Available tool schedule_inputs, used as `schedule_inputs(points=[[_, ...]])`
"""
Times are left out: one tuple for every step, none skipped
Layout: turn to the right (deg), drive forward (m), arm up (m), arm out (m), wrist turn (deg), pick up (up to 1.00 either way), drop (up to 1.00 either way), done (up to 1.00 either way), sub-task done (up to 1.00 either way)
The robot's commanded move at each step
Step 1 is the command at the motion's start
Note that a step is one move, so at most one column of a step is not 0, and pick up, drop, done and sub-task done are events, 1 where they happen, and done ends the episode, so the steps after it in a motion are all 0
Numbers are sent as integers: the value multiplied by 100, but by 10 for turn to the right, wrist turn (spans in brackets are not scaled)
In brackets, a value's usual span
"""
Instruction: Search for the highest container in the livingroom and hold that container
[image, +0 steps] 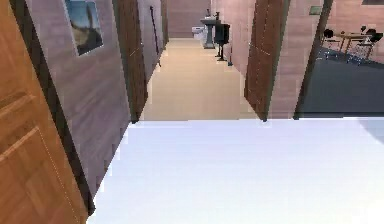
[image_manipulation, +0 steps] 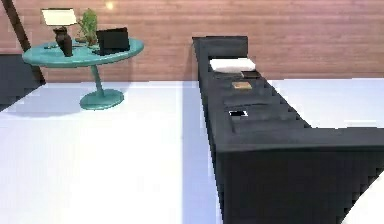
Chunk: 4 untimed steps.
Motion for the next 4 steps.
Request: schedule_inputs(points=[[270, 0, 0, 0, 0, 0, 0, 0, 0], [0, 55, 0, 0, 0, 0, 0, 0, 0], [450, 0, 0, 0, 0, 0, 0, 0, 0], [30, 0, 0, 0, 0, 0, 0, 0, 0]])
